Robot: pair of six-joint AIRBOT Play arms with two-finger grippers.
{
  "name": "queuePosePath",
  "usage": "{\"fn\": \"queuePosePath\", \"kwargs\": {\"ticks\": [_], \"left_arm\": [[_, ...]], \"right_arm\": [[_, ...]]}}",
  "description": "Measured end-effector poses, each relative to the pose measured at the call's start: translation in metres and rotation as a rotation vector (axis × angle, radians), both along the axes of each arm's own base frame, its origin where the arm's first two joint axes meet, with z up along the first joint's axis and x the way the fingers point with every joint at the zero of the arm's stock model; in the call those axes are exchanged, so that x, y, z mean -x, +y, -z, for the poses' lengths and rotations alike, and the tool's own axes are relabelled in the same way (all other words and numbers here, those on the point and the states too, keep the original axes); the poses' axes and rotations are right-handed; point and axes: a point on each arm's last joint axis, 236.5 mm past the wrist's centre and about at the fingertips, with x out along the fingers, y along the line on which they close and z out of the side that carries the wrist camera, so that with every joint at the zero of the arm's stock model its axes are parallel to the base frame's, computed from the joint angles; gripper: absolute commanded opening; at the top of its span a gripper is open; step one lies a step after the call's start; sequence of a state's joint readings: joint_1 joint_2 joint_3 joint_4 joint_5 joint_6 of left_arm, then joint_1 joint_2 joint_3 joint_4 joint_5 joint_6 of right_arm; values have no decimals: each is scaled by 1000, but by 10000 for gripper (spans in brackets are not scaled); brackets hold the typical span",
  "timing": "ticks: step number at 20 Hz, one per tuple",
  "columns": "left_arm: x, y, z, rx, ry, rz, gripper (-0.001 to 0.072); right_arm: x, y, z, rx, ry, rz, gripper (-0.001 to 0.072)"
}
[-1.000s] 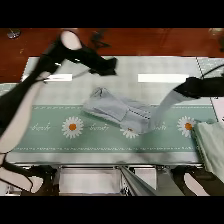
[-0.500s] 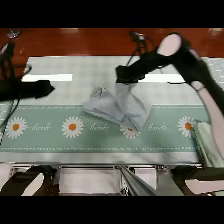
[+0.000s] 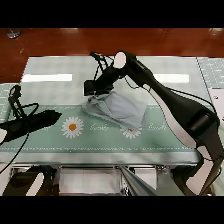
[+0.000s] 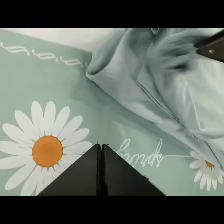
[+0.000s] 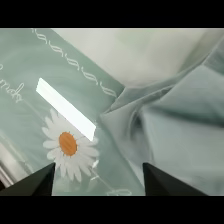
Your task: Fold the shirts.
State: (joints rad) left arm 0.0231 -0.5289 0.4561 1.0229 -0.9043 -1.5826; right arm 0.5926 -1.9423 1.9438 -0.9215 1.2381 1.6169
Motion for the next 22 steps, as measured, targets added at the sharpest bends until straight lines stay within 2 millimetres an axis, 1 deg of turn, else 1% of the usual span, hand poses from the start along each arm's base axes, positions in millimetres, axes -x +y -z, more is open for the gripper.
{"fn": "queuePosePath", "kwargs": {"ticks": [1,2,3,4,5,6,7,8,9,10,11,12,13,14,15,16,18,19,20,22], "left_arm": [[-3,0,1,5,-5,-10,41],[-5,2,2,5,-9,-18,41],[-6,2,4,6,-4,-21,41],[-7,2,5,10,-5,-26,41],[-7,2,6,10,-4,-28,41],[-8,3,7,10,-4,-30,41],[-9,3,7,11,-4,-32,41],[-9,3,7,10,-5,-34,41],[-9,3,8,10,-4,-34,42],[-10,3,7,11,-6,-36,41],[-10,3,7,10,-5,-36,41],[-10,3,8,10,-5,-36,42],[-10,4,8,10,-5,-36,41],[-10,4,8,10,-4,-37,41],[-10,4,8,10,-4,-37,41],[-10,4,8,11,-4,-37,42],[-10,4,8,11,-5,-37,41],[-10,4,8,11,-5,-37,42],[-10,4,8,11,-5,-37,41],[-10,4,8,11,-5,-37,41]], "right_arm": [[-3,-11,-9,0,3,-4,633],[-9,-29,-24,-3,1,0,633],[-16,-52,-41,-1,-6,11,633],[-21,-79,-61,7,-20,29,633],[-26,-114,-87,24,-55,55,633],[-29,-147,-108,55,-100,89,633],[-31,-183,-124,111,-147,137,633],[-27,-218,-138,165,-190,196,633],[-18,-250,-146,217,-219,264,633],[-10,-277,-144,261,-236,344,633],[0,-303,-134,297,-243,440,633],[13,-322,-117,314,-230,534,632],[28,-337,-89,313,-194,648,631],[43,-344,-58,290,-143,750,628],[56,-343,-27,237,-88,837,624],[70,-331,4,156,-12,898,624],[88,-309,46,28,103,964,624],[94,-301,62,-10,154,975,624],[98,-293,74,-36,198,975,623],[101,-281,92,-67,276,960,622]]}}
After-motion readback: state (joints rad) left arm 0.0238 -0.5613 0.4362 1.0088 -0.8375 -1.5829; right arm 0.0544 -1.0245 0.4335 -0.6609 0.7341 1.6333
